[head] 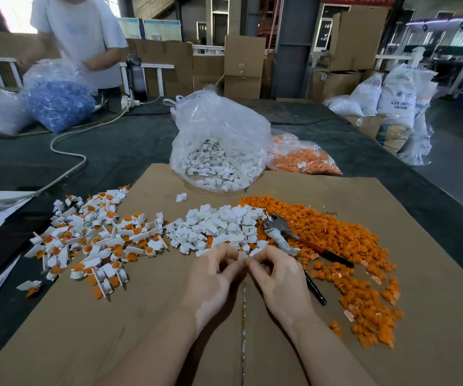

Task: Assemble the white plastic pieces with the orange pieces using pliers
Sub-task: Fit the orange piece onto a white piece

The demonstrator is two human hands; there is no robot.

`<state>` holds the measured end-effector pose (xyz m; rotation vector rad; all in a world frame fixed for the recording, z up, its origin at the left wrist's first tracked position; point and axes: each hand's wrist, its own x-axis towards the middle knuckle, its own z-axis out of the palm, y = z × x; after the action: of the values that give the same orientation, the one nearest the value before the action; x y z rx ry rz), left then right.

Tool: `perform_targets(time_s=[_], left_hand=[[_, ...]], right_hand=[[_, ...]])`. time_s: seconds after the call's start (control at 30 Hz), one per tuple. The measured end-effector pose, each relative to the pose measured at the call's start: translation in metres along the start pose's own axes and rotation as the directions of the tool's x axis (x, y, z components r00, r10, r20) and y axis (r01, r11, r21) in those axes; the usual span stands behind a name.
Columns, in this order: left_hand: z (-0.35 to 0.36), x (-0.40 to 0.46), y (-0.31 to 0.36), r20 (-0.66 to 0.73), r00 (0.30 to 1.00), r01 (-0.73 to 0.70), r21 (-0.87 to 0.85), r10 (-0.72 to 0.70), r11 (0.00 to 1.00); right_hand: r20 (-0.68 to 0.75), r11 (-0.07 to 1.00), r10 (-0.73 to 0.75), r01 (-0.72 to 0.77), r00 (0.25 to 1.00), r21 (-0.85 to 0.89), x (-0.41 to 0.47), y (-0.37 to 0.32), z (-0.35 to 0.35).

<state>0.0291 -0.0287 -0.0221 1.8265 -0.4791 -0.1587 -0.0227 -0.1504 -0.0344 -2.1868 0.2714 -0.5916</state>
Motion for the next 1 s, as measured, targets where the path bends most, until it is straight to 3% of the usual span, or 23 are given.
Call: perform_targets(time_s=[0.1,0.27,0.43,0.83,1.0], left_hand=[[-0.0002,0.0030,-0.0044,0.006,0.999,0.050,-0.112,-0.049,0.992],[-0.0024,0.0046,-0.0077,0.015,0.998,0.057,-0.192,-0.055,0.980],[-0.0033,0.0048,-0.0072,0.024,0.999,0.040,-0.164,-0.037,0.986],[-0.0023,0.0058,-0.0059,-0.003,0.999,0.037,-0.170,-0.038,0.985],[-0.0016,0.0083,-0.0043,-0.003,0.996,0.085,-0.240,-0.089,0.967]], right_hand=[[-0.061,0.997,0.006,-0.001,0.998,0.083,-0.0003,-0.0022,-0.0002],[-0.102,0.994,-0.103,0.106,0.989,0.027,-0.0013,-0.0031,-0.0001],[-0.040,0.986,-0.165,0.165,0.986,-0.006,-0.0014,-0.0052,-0.0020],[-0.038,0.982,-0.189,0.188,0.981,-0.013,-0.0019,-0.0072,-0.0021],[-0.074,0.983,-0.163,0.156,0.984,-0.092,-0.0006,-0.0093,-0.0048]])
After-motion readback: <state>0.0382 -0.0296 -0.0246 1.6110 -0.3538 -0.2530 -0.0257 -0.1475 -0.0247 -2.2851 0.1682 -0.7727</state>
